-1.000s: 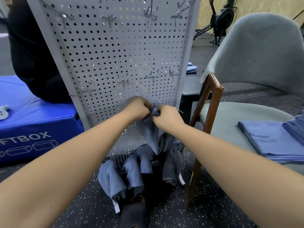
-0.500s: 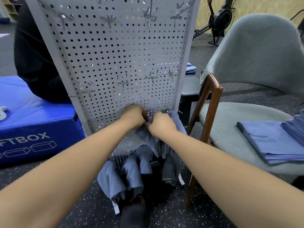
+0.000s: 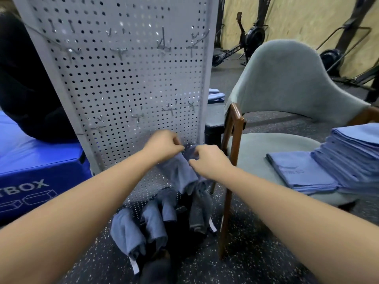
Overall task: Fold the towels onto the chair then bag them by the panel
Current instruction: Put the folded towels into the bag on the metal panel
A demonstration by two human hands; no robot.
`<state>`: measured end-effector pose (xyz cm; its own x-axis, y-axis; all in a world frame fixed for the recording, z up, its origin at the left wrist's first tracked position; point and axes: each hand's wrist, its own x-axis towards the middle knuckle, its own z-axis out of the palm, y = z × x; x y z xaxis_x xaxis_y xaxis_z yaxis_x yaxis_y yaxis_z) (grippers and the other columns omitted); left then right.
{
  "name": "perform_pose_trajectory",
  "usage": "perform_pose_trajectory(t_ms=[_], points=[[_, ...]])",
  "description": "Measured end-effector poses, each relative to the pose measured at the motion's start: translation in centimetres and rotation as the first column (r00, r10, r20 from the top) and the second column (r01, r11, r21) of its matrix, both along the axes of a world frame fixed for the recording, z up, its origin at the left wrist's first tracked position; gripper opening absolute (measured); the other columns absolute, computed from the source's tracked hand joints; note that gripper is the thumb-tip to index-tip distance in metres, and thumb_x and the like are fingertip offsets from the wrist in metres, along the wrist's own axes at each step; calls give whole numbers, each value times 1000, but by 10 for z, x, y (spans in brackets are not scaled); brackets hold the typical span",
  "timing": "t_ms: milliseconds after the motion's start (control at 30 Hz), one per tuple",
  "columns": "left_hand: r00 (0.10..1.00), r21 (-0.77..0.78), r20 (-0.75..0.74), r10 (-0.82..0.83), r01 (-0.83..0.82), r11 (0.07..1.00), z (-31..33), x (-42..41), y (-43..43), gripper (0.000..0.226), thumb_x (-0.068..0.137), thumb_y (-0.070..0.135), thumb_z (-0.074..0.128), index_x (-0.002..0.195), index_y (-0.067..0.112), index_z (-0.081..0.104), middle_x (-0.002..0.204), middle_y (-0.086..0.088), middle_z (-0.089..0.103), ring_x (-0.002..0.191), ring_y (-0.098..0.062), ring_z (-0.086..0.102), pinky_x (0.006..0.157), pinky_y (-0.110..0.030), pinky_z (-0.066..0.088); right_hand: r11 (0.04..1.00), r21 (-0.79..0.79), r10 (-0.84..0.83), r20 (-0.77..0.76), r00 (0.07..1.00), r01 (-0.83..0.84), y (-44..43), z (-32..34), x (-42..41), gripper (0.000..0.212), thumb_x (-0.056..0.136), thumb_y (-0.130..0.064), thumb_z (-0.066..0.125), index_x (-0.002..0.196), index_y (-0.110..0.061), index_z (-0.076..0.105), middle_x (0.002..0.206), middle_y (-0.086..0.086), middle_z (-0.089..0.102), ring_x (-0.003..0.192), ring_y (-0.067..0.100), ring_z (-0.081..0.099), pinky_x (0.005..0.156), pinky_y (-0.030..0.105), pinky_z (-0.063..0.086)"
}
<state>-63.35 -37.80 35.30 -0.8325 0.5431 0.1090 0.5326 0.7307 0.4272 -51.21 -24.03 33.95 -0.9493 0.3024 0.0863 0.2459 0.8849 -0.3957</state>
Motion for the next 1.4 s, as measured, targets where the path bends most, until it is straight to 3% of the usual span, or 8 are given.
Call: perform_pose_trajectory(t_ms=[233,400,533,733,933,1067,1200,1400], points=[[973,93,116,-201,191,977,47,72,55,19,95,26,70,84,13,77,69,2,79,70,-12,78,72,-26,60,991,-51,-126,-56,991,123,48,35,65,15,93,-29,65,92,-16,72,94,6,73,93,30,67,78,40,58],[938,198,157,-310,278,940,57,117,109,15,95,22,69,86,12,75,73,-2,80,65,-12,78,69,-29,64,968,7,-252,-10,968,252,90,36,109,34,98,-29,61,66,-19,52,68,4,57,74,31,54,53,34,30],[916,225,165,-366,327,918,45,139,163,14,97,22,68,91,11,73,76,-3,80,64,-10,78,71,-32,64,939,35,-343,44,938,341,130,21,143,24,95,-27,62,75,-17,57,74,5,63,80,32,61,56,34,39],[935,224,161,-315,276,935,2,144,231,10,89,18,70,97,16,75,97,-3,79,99,-23,74,86,-35,60,875,63,-481,1,877,480,180,3,172,35,93,-20,59,62,-16,44,61,4,51,74,33,56,49,33,24],[948,144,202,-244,218,965,-32,129,270,45,94,29,75,132,10,61,131,-13,68,122,-33,63,96,-36,51,870,18,-491,-34,870,492,200,-6,186,11,94,-22,58,88,-18,66,99,6,76,98,33,66,77,39,53],[939,167,250,-238,200,965,-40,127,281,30,91,28,78,115,10,70,110,-13,72,105,-31,65,92,-36,54,874,29,-485,-10,875,485,203,-13,185,16,96,-20,54,94,-15,69,102,9,76,101,34,66,77,39,53],[931,220,293,-219,157,963,-36,130,282,18,84,19,71,67,15,66,64,-4,58,67,-23,51,61,-30,45,849,-14,-528,-2,849,528,206,-14,181,21,99,-23,52,89,-11,66,91,11,73,92,36,65,78,42,55],[861,484,389,-328,112,868,-10,153,273,13,82,17,77,82,22,65,68,8,64,65,-13,55,60,-26,41,742,-324,-626,-23,780,586,215,-5,179,44,105,-49,44,79,-16,57,100,12,74,97,37,67,83,42,49]])
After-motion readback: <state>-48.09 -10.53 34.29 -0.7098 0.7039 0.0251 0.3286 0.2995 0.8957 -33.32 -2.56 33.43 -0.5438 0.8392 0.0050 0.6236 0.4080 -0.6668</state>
